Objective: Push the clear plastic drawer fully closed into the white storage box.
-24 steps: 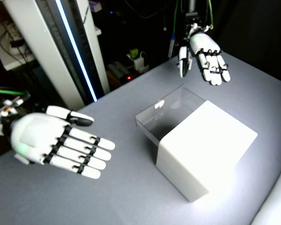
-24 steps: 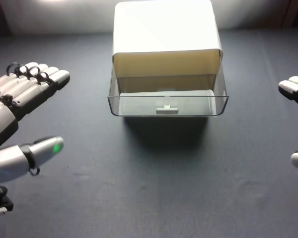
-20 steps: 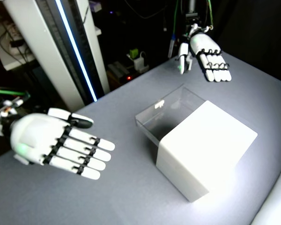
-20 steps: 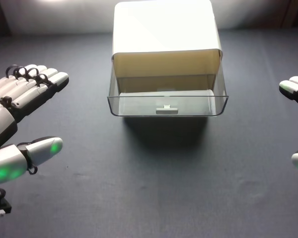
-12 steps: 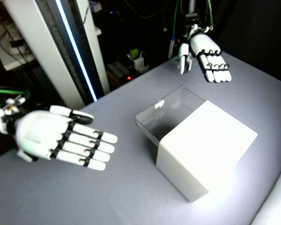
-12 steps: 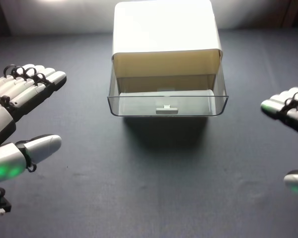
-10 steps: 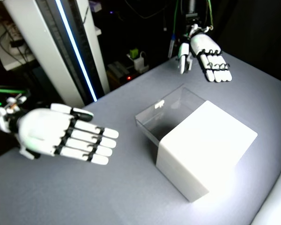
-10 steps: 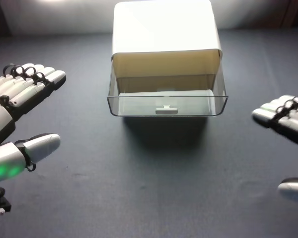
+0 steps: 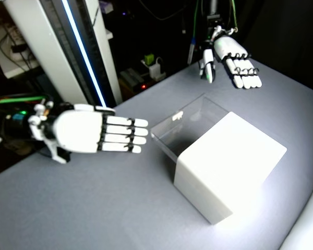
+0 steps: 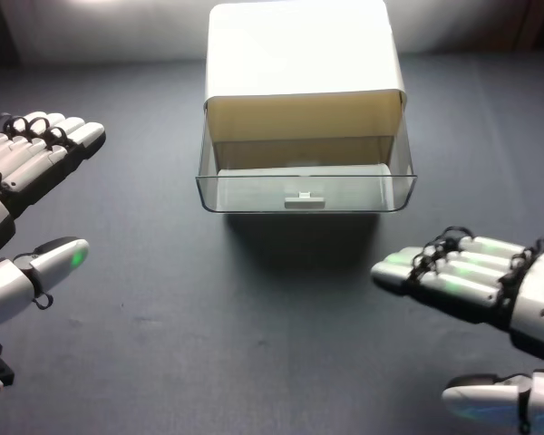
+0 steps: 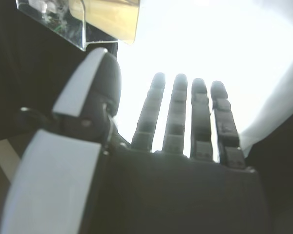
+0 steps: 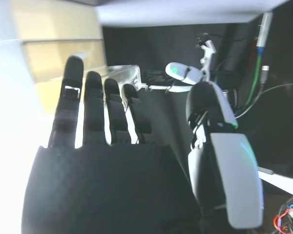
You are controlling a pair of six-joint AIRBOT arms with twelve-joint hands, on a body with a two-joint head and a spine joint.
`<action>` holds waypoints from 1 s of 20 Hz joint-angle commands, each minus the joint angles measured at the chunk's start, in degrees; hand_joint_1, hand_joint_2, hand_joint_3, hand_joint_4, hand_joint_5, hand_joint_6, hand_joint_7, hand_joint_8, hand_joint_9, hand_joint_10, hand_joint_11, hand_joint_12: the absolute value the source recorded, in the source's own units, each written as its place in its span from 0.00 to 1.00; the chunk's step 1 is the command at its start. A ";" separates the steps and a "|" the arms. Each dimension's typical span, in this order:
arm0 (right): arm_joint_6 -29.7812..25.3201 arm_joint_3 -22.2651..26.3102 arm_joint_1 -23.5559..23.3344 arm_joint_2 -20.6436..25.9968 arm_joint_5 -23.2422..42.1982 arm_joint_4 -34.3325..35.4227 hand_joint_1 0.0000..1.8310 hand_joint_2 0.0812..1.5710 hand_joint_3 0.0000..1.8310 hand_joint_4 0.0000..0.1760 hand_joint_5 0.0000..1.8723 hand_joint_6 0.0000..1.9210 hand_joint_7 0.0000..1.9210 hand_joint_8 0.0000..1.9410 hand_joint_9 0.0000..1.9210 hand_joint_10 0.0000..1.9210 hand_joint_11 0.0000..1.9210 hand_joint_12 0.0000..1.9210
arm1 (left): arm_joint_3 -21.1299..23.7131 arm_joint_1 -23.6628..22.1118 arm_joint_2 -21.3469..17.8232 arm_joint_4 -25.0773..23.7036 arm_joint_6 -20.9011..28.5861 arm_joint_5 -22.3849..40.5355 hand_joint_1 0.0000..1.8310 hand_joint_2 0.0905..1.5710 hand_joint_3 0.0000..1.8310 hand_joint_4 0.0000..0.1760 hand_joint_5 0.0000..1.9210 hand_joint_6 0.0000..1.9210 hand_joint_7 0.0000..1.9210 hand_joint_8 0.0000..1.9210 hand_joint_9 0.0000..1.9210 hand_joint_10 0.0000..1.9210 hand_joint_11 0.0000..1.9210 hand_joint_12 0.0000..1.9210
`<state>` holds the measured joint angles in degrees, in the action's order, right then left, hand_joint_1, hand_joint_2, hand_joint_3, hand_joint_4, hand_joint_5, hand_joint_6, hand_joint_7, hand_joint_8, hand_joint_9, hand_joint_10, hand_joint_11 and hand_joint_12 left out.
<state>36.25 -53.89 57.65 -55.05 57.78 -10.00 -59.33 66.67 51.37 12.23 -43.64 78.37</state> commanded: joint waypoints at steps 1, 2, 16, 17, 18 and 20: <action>-1.09 -0.41 -1.06 -0.62 6.47 0.43 0.20 0.86 0.00 0.00 0.02 0.00 0.02 0.00 0.03 0.00 0.00 0.21 | 0.06 -0.14 -0.54 0.45 0.26 7.66 0.22 0.97 0.00 0.00 0.00 0.00 0.00 0.00 0.00 0.00 0.00 0.00; -1.74 -0.89 -1.69 -1.32 6.23 -0.19 0.21 0.85 0.00 0.00 0.02 0.00 0.02 0.00 0.02 0.00 0.00 0.20 | 0.08 -0.11 -0.56 0.50 0.25 7.70 0.22 0.97 0.00 0.00 0.00 0.00 0.00 0.00 0.00 0.00 0.00 0.00; -4.14 -6.22 -12.68 -9.42 3.73 -6.47 0.23 0.84 0.00 0.00 0.00 0.00 0.00 0.00 0.02 0.01 0.00 0.26 | 0.48 0.12 -1.06 1.85 -0.11 9.18 0.16 0.98 0.00 0.00 0.00 0.00 0.00 0.00 0.00 0.00 0.00 0.00; -4.14 -6.55 -13.07 -9.69 3.60 -6.48 0.23 0.84 0.00 0.00 0.01 0.00 0.00 0.00 0.04 0.01 0.00 0.30 | 0.50 0.16 -1.06 1.96 -0.16 9.33 0.12 0.98 0.00 0.00 0.00 0.00 0.00 0.00 0.00 0.00 0.00 0.00; -4.13 -6.79 -13.36 -9.84 3.51 -6.48 0.20 0.85 0.00 0.00 0.01 0.00 0.00 0.00 0.04 0.01 0.00 0.28 | 0.54 0.21 -1.08 2.06 -0.21 9.49 0.11 0.98 0.00 0.00 0.00 0.00 0.00 0.00 0.00 0.00 0.00 0.00; -4.11 -7.07 -13.78 -9.89 3.41 -6.48 0.14 0.87 0.00 0.00 0.00 0.00 0.00 0.00 0.00 0.00 0.00 0.15 | 0.65 0.36 -1.19 2.28 -0.33 9.78 0.06 0.98 0.00 0.00 0.00 0.00 0.00 0.00 0.00 0.00 0.00 0.00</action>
<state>32.58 -60.95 44.66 -64.77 54.08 -17.72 -58.74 67.29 50.78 14.00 -43.92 80.58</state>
